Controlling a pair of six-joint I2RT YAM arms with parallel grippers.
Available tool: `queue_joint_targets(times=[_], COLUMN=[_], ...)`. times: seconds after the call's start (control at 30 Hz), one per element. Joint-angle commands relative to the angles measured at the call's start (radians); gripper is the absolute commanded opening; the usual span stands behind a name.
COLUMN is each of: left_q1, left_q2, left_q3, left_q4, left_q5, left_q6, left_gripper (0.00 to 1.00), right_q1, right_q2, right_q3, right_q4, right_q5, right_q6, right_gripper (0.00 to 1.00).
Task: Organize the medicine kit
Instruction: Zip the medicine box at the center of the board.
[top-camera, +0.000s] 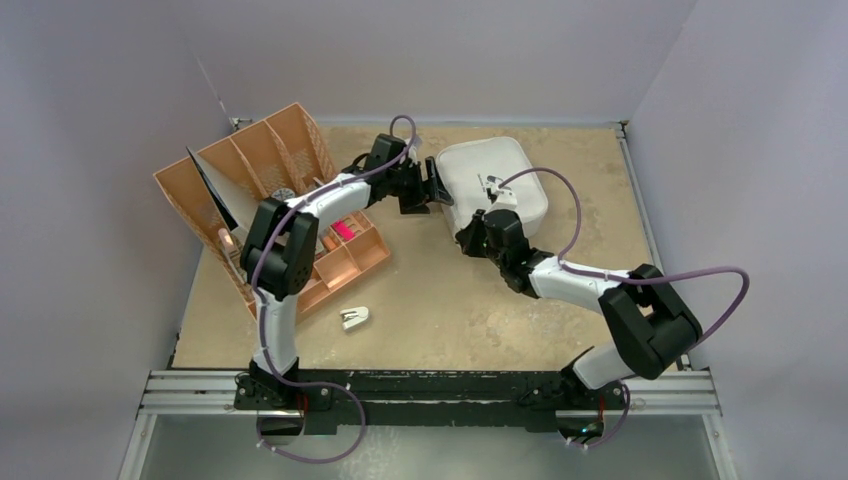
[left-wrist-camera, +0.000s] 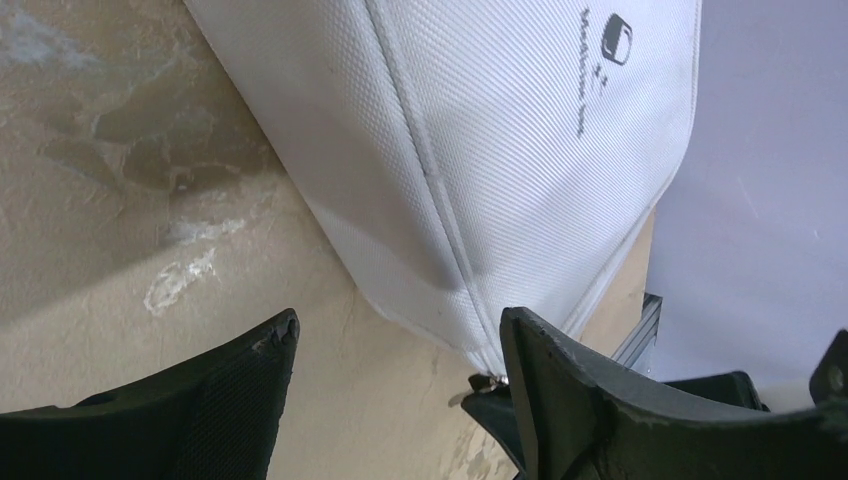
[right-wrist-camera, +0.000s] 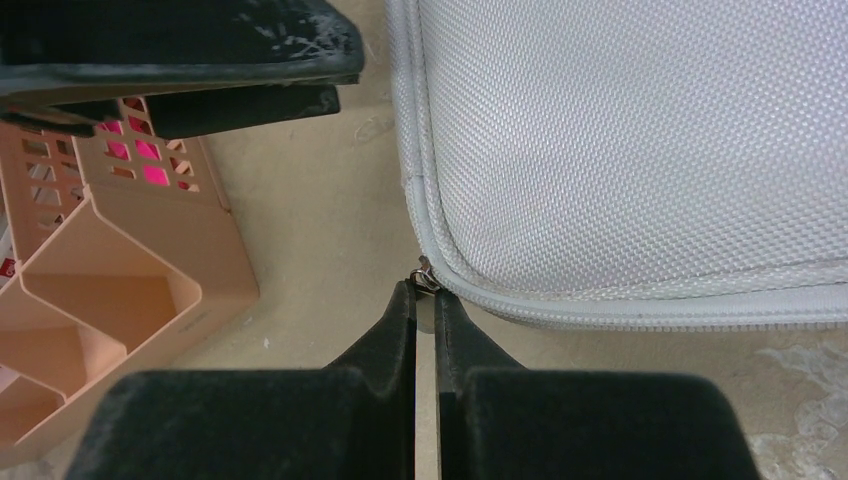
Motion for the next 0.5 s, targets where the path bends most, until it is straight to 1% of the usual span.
queue_joint_targets(times=[0.0,0.23,0.47], left_q1=[-0.005,-0.020,-0.036], left_q2=[0.049,0.101,0.110], left_q3=[0.066,0.075,0.063], left_q4=[0.066,0.089,0.114], left_q5=[0.006,0.029,0.033], left_q6=[-0.035,-0.059,-0.077], left_gripper=[0.72,0.70,0.69], right_q1=[-0.013,-0.023,-0.023], right_q2=[-0.005,0.000,0.015], right_q3=[-0.026,-0.031,-0.030], right_q4=[-0.017,-0.006,-0.005], right_q5=[-0.031,-0.048,-0.059], right_q6=[-0.039,-0.038,-0.033], right_gripper=[0.00,0.00,0.00])
